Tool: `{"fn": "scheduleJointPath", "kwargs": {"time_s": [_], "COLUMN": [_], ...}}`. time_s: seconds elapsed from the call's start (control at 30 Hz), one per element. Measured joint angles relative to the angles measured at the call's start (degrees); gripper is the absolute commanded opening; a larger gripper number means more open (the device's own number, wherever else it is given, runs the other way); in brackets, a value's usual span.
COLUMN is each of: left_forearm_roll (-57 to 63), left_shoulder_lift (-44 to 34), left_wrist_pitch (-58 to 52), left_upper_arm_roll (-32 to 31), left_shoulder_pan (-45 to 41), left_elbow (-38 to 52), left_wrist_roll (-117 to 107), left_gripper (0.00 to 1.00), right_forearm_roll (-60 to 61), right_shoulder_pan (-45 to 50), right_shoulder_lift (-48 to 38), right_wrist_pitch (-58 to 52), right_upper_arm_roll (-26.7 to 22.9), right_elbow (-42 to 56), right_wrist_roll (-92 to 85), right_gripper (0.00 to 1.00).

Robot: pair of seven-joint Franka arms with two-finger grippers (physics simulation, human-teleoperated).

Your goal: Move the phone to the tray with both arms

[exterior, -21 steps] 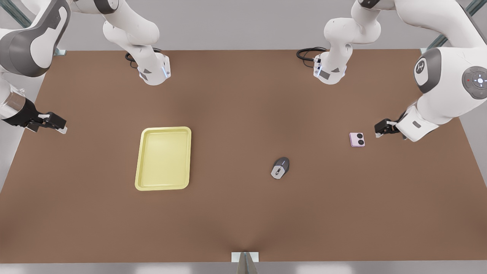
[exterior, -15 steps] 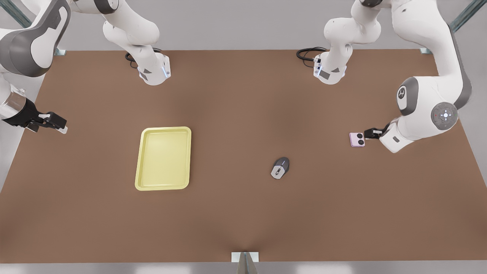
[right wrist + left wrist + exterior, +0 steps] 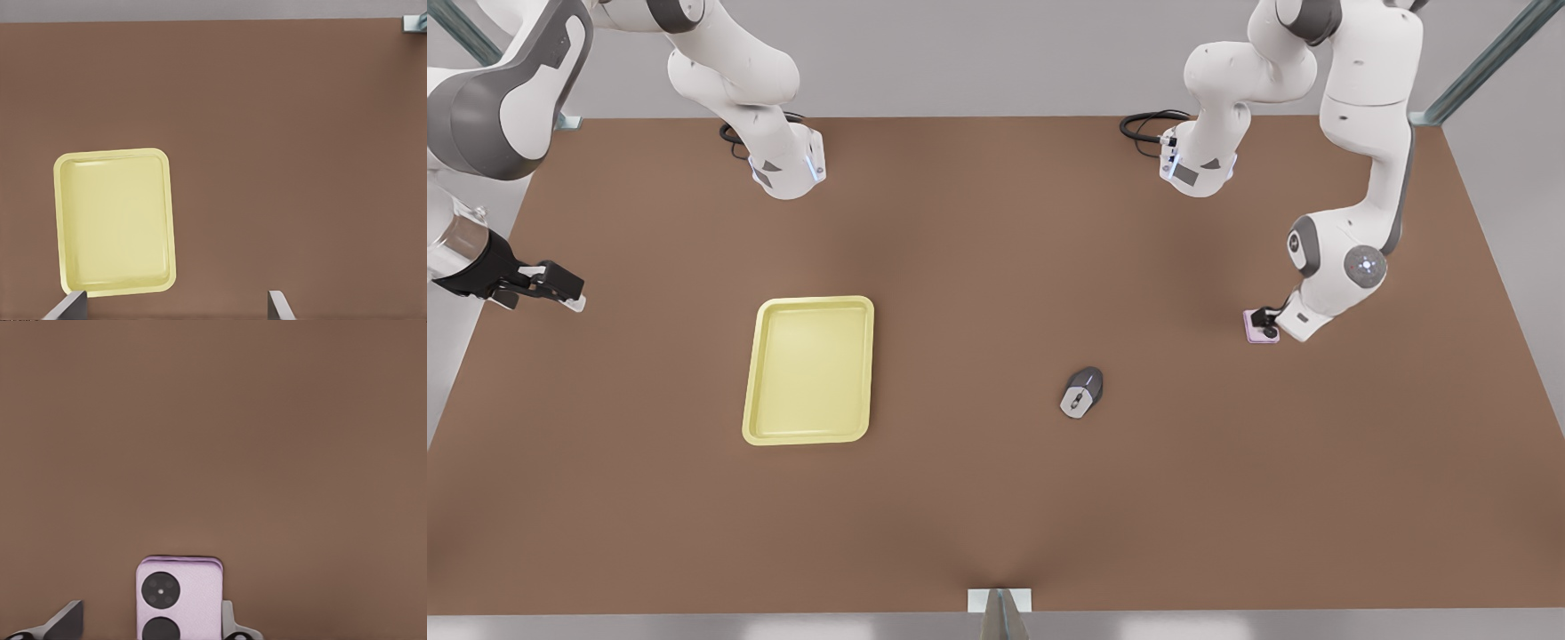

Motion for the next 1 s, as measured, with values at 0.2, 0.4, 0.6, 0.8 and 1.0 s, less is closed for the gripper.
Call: {"fn": "scheduleJointPath", "kwargs": {"time_s": [0.2, 0.4, 0.6, 0.8, 1.0], "left_forearm_roll": [0.0, 0.1, 0.1, 0.2, 0.2], "left_shoulder_lift": [0.8, 4.4, 5.7, 6.0, 6.0], "left_wrist_pitch": [5.0, 8.6, 10.8, 11.6, 11.9], "left_upper_arm_roll": [-0.1, -0.3, -0.8, -0.8, -0.9], "left_shoulder_pan": [0.0, 0.0, -0.1, -0.1, -0.3], "left_elbow": [-3.8, -4.0, -4.0, -4.0, -3.9], "left_wrist_roll": [1.4, 2.4, 3.1, 3.5, 3.8], "left_gripper": [1.00, 1.00, 0.92, 0.83, 0.82], "right_forearm_roll": [0.0, 0.0, 0.0, 0.0, 0.0], "right_shoulder_pan": [0.0, 0.0, 0.0, 0.1, 0.0], "right_shoulder_lift": [0.0, 0.0, 0.0, 0.0, 0.0], "right_wrist_pitch": [0.0, 0.0, 0.0, 0.0, 0.0], "right_upper_arm_roll": [0.0, 0.0, 0.0, 0.0, 0.0], "right_elbow": [0.0, 0.0, 0.0, 0.0, 0.0], "right_wrist_roll": [-0.2, -0.3, -0.4, -0.5, -0.5], "right_gripper": [1.00, 1.00, 1.00, 1.00, 1.00]}}
